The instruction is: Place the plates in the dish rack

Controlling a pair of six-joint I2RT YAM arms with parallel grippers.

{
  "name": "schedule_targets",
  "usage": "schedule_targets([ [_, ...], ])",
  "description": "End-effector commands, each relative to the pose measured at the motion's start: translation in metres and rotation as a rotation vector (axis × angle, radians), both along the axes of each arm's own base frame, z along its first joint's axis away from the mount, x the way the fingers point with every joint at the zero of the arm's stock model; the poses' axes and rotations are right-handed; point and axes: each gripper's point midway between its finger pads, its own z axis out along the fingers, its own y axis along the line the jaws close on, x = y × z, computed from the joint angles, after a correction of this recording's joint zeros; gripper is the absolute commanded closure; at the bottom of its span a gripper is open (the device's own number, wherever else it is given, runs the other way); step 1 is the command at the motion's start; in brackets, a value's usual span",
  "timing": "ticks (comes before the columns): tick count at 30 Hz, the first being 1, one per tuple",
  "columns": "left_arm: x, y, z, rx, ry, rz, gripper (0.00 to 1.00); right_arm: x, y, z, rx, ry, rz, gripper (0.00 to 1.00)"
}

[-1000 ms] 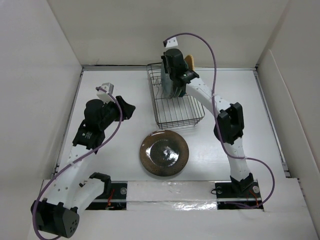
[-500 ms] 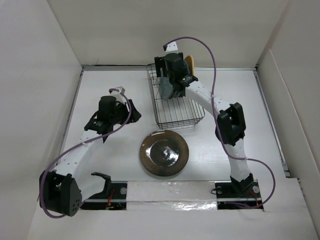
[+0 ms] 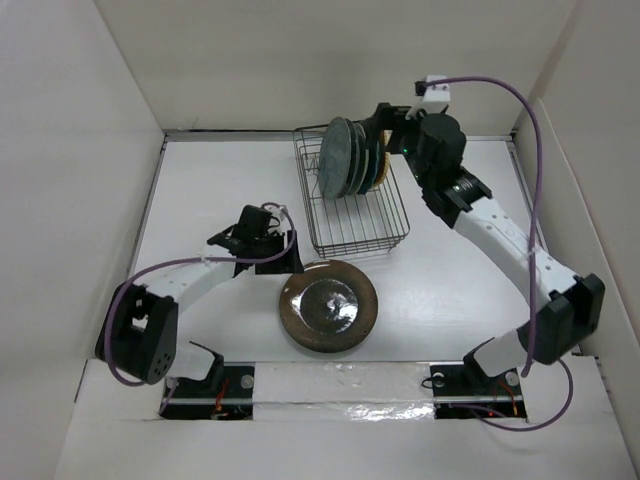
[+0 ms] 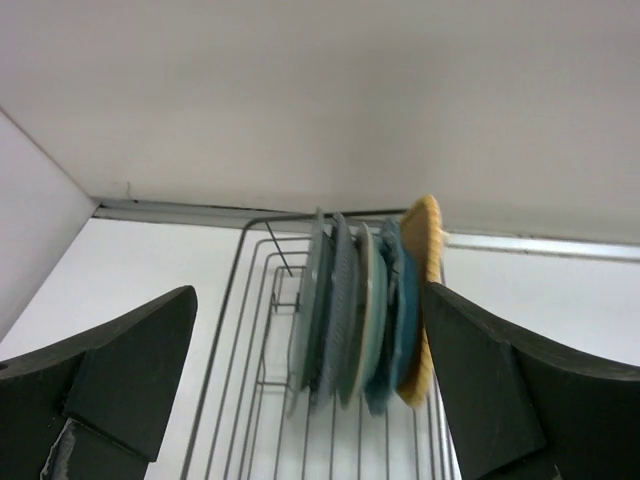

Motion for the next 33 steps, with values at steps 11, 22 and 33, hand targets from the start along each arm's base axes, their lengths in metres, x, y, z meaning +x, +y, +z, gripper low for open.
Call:
schedule_targets([
  [11,-0.05,-0.028,-0.057,-0.108,0.289,-0.172,0.54,-0.023,-0.061,-0.017,0.135,-0.02,0.01,0.02],
  [22,-0.107,-0.053,-0.082,-0.102,0.43,-0.328,0.85,-0.022,-0.076,-0.024,0.162,-0.01,-0.034,0.02],
  [33,-0.084,-0.055,-0.029,-0.127,0.216,-0.292,1.0,-0.057,-0.095,-0.052,0.199,0.039,-0.057,0.06],
])
